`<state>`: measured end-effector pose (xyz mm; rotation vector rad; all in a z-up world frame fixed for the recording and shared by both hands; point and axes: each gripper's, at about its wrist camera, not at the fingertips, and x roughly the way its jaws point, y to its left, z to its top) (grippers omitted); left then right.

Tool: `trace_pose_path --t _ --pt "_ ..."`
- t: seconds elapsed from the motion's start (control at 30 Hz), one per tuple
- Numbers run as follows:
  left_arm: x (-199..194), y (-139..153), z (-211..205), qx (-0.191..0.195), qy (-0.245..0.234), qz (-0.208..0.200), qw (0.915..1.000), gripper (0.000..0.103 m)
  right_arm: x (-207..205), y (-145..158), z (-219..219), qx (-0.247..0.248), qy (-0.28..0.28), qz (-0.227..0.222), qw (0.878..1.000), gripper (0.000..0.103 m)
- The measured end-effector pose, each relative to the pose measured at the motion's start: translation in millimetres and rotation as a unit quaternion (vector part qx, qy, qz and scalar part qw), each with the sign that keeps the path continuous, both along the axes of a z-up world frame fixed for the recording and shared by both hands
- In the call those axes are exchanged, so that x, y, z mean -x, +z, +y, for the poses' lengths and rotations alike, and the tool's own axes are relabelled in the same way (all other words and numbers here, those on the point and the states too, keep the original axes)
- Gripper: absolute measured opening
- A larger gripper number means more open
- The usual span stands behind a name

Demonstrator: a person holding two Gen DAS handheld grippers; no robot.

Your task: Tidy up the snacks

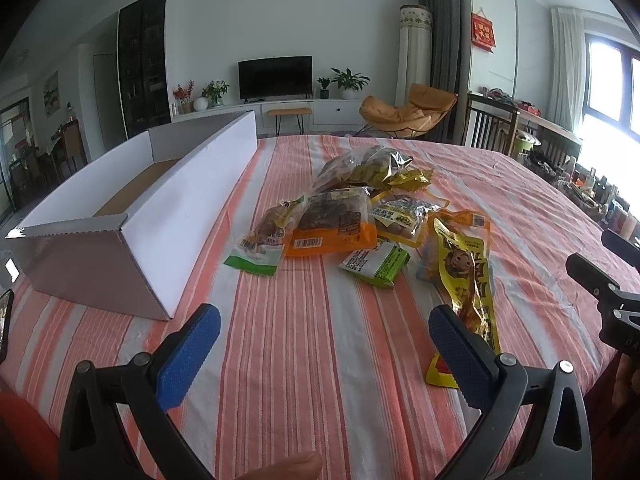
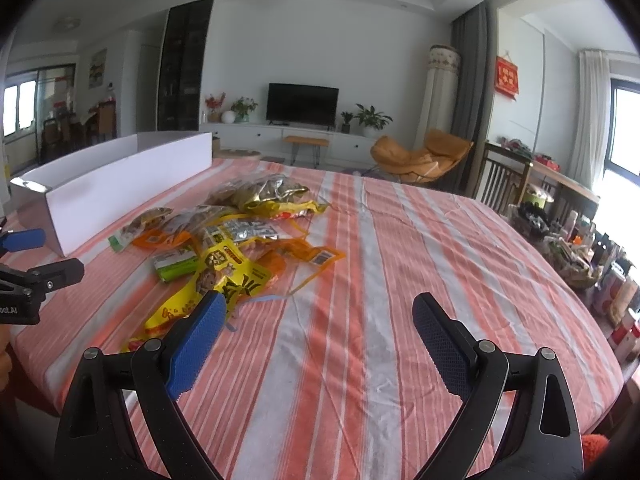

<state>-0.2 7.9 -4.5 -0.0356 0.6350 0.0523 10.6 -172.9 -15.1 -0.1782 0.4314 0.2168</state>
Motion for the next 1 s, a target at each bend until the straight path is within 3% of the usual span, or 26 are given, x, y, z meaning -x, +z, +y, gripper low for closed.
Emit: trace_pose_path --t 1.0 --pt "-5.0 -10.5 -1.6 -0.009 -0.001 0.02 0.9998 0.103 -2.9 -4.3 -2.0 -0.005 0.0 0.016 1.0 0.096"
